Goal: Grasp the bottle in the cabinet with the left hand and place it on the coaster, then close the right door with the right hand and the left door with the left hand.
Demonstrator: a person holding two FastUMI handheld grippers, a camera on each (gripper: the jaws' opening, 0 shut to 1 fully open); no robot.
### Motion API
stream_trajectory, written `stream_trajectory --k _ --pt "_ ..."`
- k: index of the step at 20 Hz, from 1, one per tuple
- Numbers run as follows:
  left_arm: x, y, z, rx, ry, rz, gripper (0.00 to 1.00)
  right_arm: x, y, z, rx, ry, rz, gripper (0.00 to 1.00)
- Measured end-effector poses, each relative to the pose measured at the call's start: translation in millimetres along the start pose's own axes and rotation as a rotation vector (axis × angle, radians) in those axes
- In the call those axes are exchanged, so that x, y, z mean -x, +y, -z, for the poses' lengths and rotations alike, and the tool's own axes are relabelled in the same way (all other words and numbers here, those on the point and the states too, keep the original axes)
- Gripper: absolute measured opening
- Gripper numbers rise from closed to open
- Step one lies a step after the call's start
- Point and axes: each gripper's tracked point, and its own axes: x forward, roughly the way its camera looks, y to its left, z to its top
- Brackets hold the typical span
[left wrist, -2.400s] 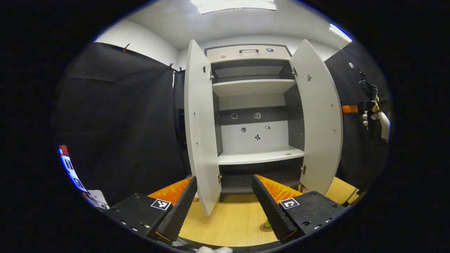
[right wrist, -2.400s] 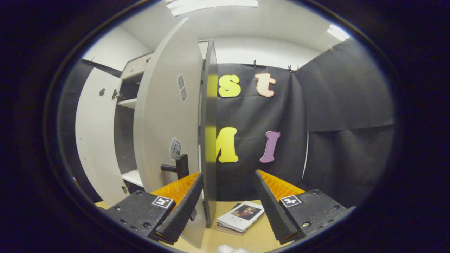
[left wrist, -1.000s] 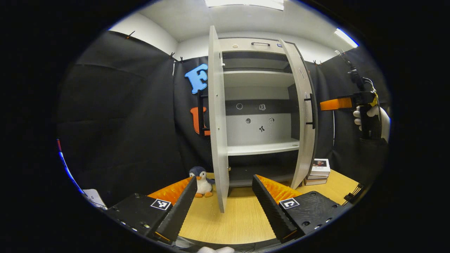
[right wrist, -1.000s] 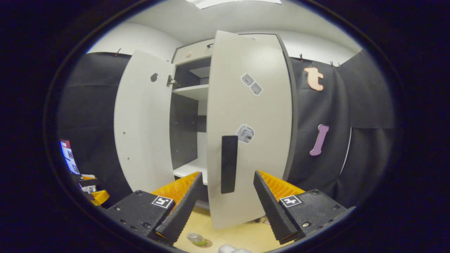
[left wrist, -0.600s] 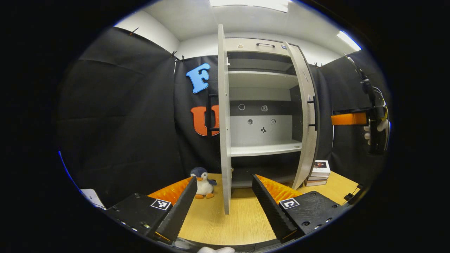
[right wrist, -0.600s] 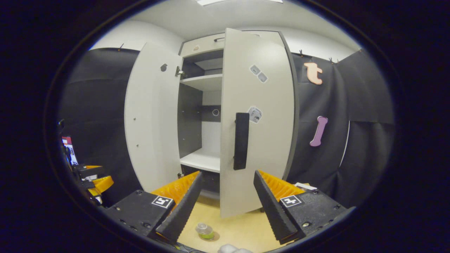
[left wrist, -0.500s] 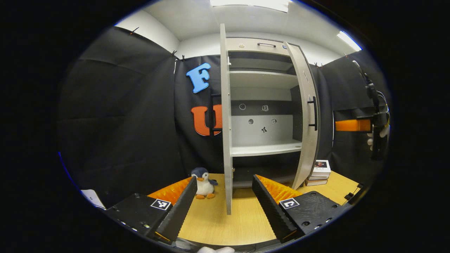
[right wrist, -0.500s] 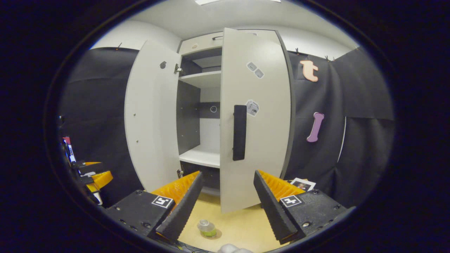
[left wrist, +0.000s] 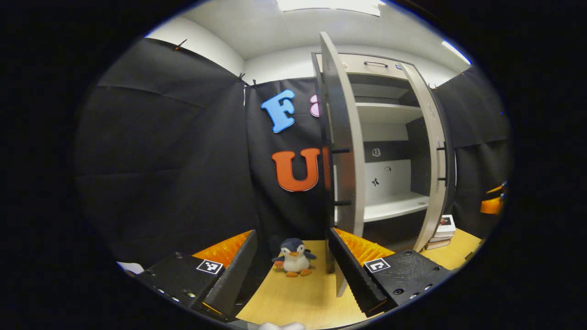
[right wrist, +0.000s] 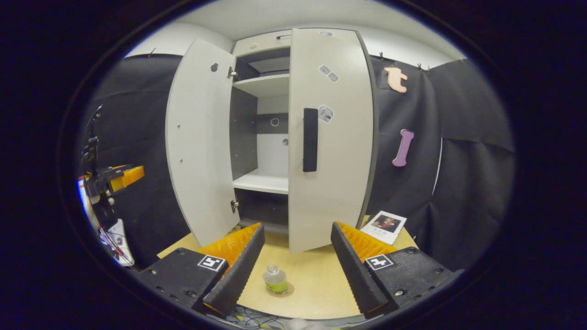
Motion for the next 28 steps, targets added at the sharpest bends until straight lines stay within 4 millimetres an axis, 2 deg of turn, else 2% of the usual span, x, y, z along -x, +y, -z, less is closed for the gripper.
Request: stream_trajectory --k 2,4,8,9,11,12,13,14,17,24,28 --pt "-22.3 18.4 -10.8 0.024 -0.002 -0.028 0.96 5.9 -6.5 0.1 -0.012 0.005 0.021 0.96" --pt "-39.2 21.6 -20.0 0.051 -0.012 -0.038 0.96 9.6 -12.6 1.9 -0.013 0.012 0.043 0.96" --pt "-62.4 6.7 -34.0 0.079 -0.042 0.001 0.95 18.7 -19.8 1.0 -0.019 0.023 0.067 0.96" --pt "-66.8 1.9 -36.6 0.071 -0.049 0.009 1.00 20.7 -21.0 0.7 -0.015 0.023 0.070 0.96" --pt "-76.1 -7.3 -35.5 0.057 -0.045 0.022 0.96 24.0 -23.4 -2.3 -0.007 0.018 0.073 0.94" --pt "-78.7 -13.0 -33.3 0.054 -0.036 0.032 0.99 24.4 -23.2 -3.6 -0.008 0.017 0.070 0.94" --pt "-80.4 -18.5 -32.2 0.054 -0.030 0.040 0.95 26.2 -22.3 -4.6 -0.009 0.015 0.065 0.96" --pt "-82.0 -23.6 -31.3 0.055 -0.027 0.048 0.96 27.4 -23.1 -5.3 -0.009 0.012 0.063 0.94" --pt "-84.2 -23.2 -32.9 0.025 -0.036 0.042 0.92 28.3 -24.8 -4.0 -0.020 0.011 0.062 0.94" --pt "-83.7 -31.5 -37.3 0.021 -0.024 0.060 0.91 24.4 -26.1 -3.0 -0.040 0.016 0.034 0.96" --pt "-79.3 -47.0 -38.5 0.032 -0.024 0.067 0.91 22.6 -29.7 -4.9 -0.042 0.009 0.027 0.94"
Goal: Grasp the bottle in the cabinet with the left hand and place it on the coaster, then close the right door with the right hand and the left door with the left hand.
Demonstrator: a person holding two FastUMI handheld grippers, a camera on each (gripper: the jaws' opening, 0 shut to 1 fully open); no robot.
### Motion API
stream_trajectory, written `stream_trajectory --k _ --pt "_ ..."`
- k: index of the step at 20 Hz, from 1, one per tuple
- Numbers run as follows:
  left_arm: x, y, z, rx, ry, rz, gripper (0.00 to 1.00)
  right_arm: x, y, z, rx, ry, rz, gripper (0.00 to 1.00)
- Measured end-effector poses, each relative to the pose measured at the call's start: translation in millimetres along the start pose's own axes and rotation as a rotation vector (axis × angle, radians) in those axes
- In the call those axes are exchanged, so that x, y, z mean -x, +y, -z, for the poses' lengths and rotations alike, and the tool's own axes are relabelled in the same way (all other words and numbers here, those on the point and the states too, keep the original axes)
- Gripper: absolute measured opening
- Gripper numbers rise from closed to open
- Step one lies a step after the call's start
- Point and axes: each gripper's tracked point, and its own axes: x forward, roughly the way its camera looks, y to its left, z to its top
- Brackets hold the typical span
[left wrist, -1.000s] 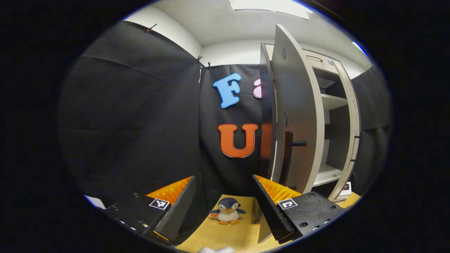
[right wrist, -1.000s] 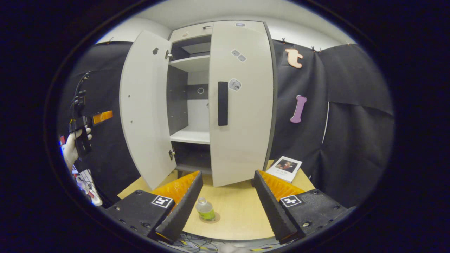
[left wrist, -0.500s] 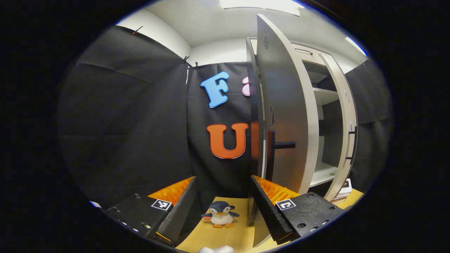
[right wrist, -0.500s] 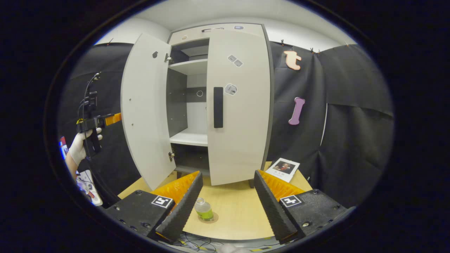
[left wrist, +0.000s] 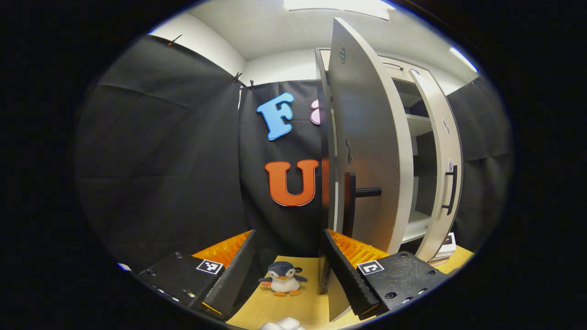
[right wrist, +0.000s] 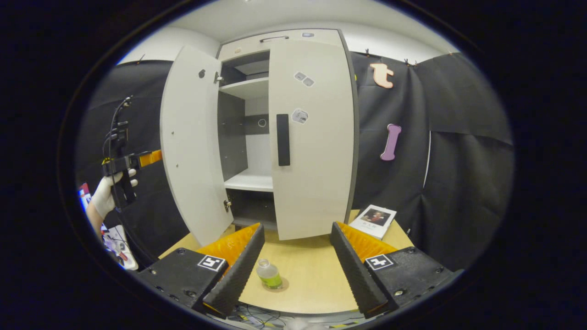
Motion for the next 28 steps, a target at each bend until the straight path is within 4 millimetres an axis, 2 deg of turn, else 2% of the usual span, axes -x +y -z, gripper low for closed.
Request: stream_trajectory --k 3,5,10,12,14,15,18,23,28 --pt "3.7 -27.3 -0.4 0.009 -0.008 0.042 0.91 0.2 -5.4 3.4 0.006 0.009 0.000 0.94" --pt "4.5 -52.5 -1.7 0.005 -0.012 0.084 0.91 0.1 -10.2 3.9 0.005 0.012 0.003 0.94" --pt "-5.2 -113.6 3.5 0.030 0.005 0.177 0.92 -1.1 -19.7 -0.8 0.008 0.008 0.011 0.94" --pt "-3.7 -127.4 6.8 0.033 0.024 0.202 0.98 -0.9 -21.9 -4.7 0.010 -0.001 0.017 0.94" --pt "2.2 -137.6 9.6 0.017 0.032 0.209 0.97 -0.1 -20.0 -8.0 0.009 -0.011 0.020 0.94" --pt "8.0 -141.1 13.1 0.010 0.037 0.215 0.93 0.0 -18.8 -9.8 0.011 -0.017 0.022 0.94" --pt "32.7 -146.4 14.8 -0.004 0.032 0.231 0.94 -0.8 -14.3 -14.3 0.019 -0.033 0.026 0.94" --pt "73.7 -131.5 14.3 -0.005 0.025 0.190 0.93 -3.5 -8.0 -18.4 0.018 -0.057 0.045 0.94" --pt "111.2 -111.6 34.8 -0.008 0.058 0.124 0.93 -0.5 -5.2 -28.2 0.004 -0.108 0.071 0.96"
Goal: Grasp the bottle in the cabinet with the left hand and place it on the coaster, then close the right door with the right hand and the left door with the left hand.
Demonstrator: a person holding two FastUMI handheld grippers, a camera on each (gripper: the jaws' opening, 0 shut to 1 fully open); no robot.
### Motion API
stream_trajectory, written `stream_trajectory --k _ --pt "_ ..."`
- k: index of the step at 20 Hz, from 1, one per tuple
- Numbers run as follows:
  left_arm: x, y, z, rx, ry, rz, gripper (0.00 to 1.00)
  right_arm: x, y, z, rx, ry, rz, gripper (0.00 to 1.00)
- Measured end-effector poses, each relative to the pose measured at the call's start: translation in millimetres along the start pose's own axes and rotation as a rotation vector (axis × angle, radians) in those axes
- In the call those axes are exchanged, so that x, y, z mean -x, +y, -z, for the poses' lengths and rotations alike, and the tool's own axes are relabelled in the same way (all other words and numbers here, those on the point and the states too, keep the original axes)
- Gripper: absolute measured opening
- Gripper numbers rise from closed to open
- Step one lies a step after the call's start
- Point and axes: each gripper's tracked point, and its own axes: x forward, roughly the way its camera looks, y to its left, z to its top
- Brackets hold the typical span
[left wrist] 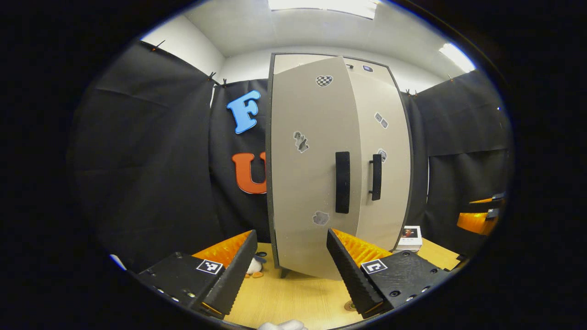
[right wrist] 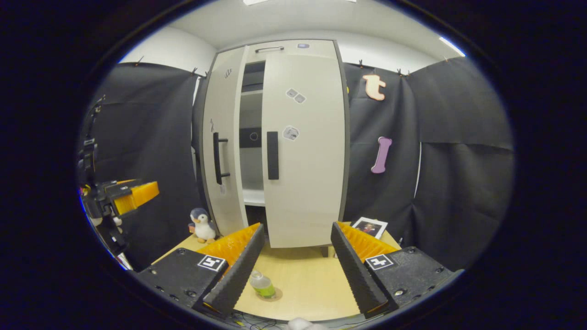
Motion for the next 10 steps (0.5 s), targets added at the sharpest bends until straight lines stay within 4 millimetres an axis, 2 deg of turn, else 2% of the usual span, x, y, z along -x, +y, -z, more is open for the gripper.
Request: stream_trajectory --k 5,6,7,9,10 --pt "31.1 2.4 29.7 0.020 0.038 -0.050 0.93 2.9 4.4 1.3 0.010 -0.030 0.017 0.94" --pt "33.6 1.6 32.6 0.030 0.041 -0.051 0.97 3.5 6.7 3.6 0.011 -0.026 0.015 0.96" --pt "35.8 -0.5 35.2 0.037 0.046 -0.050 0.94 4.1 9.0 5.4 0.013 -0.023 0.013 0.96" --pt "37.4 1.2 38.9 0.033 0.055 -0.052 0.97 4.8 11.9 8.7 0.020 -0.014 0.009 0.96" --pt "38.2 1.6 39.5 0.030 0.057 -0.053 0.94 5.2 13.4 10.1 0.023 -0.013 0.008 0.96"
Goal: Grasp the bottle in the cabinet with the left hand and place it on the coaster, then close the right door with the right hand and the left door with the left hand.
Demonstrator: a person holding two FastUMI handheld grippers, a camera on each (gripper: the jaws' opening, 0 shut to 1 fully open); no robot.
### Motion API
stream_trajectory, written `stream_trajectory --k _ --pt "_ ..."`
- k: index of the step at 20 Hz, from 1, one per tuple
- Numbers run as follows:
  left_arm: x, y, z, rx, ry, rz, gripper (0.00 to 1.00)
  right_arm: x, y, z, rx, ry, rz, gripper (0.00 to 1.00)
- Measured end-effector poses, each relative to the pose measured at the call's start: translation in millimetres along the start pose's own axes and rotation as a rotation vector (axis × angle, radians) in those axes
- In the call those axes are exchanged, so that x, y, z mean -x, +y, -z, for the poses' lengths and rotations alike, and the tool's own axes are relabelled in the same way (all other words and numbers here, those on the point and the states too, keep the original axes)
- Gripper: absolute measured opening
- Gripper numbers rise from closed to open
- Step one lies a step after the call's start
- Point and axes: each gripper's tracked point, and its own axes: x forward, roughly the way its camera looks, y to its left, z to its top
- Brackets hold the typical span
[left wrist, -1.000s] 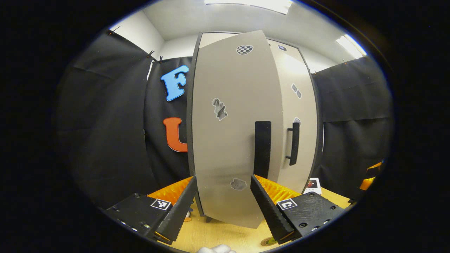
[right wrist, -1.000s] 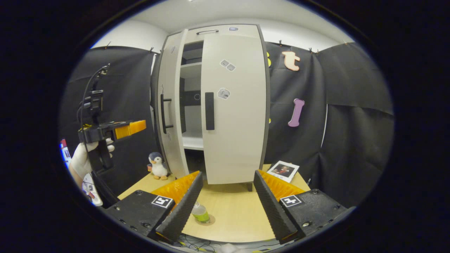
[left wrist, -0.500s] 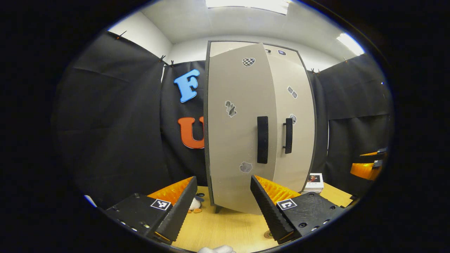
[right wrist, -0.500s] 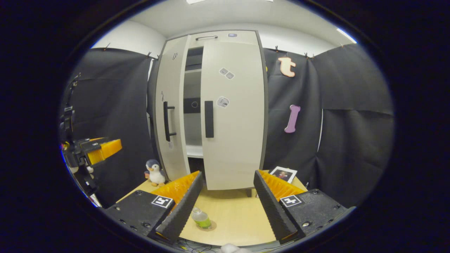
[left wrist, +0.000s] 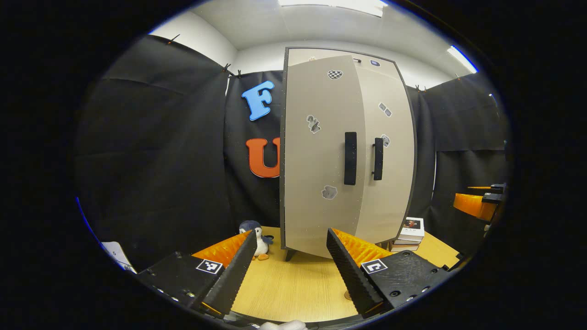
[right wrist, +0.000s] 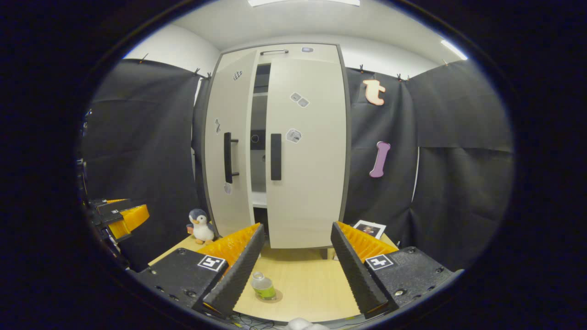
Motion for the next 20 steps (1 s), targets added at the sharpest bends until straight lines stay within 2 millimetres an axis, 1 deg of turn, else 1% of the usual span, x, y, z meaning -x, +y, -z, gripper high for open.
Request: stream_trajectory --k 1,2,3,4,5,6,7,8,9,10,11,12,13,14,15,20 --pt "-0.3 -0.8 -1.2 -0.003 -0.002 0.003 0.94 0.9 0.7 -0.6 0.001 -0.001 -0.001 0.96" --pt "-0.6 -1.4 -2.6 -0.008 -0.005 0.003 0.97 2.3 1.2 -2.3 0.001 -0.005 0.000 0.96" --pt "-0.2 -1.5 -4.4 -0.015 -0.011 0.001 0.94 3.0 1.2 -3.1 0.002 -0.009 0.000 0.96" --pt "-0.4 -2.6 -5.9 -0.017 -0.014 0.004 0.94 3.4 0.4 -3.4 0.005 -0.012 0.003 0.94" --pt "-0.5 -4.2 -6.8 -0.019 -0.019 0.007 0.97 4.5 -0.7 -4.9 0.008 -0.016 0.007 0.94" --pt "0.2 -6.1 -8.5 -0.021 -0.022 0.009 0.94 5.8 -1.4 -5.7 0.009 -0.018 0.010 0.94" --pt "1.0 -7.4 -8.9 -0.023 -0.021 0.014 0.97 6.9 -1.5 -5.8 0.007 -0.020 0.013 0.96" --pt "1.9 -9.1 -10.2 -0.024 -0.025 0.016 0.94 7.0 -2.1 -5.4 0.004 -0.021 0.012 0.96" --pt "2.4 -10.3 -12.0 -0.026 -0.030 0.018 0.94 8.3 -2.3 -6.5 0.002 -0.024 0.013 0.94" --pt "3.1 -11.4 -12.5 -0.029 -0.033 0.019 0.94 8.8 -3.0 -7.0 0.004 -0.026 0.015 0.94" --pt "3.8 -11.8 -13.5 -0.029 -0.034 0.021 0.97 9.2 -3.4 -7.3 0.007 -0.026 0.015 0.94" --pt "3.8 -13.3 -14.4 -0.027 -0.035 0.026 0.94 10.4 -2.4 -7.4 0.009 -0.027 0.016 0.96" --pt "5.2 -14.7 -13.9 -0.025 -0.033 0.028 0.90 10.8 -3.0 -7.5 0.009 -0.028 0.016 0.96" --pt "5.7 -15.6 -13.8 -0.023 -0.036 0.029 0.97 11.2 -2.3 -8.0 0.008 -0.029 0.015 0.94" --pt "6.5 -16.0 -13.4 -0.024 -0.034 0.031 0.94 11.4 -1.4 -8.6 0.007 -0.031 0.013 0.96" --pt "9.3 -18.1 -14.0 -0.025 -0.032 0.034 0.94 13.5 2.3 -10.4 0.020 -0.035 0.007 0.96"
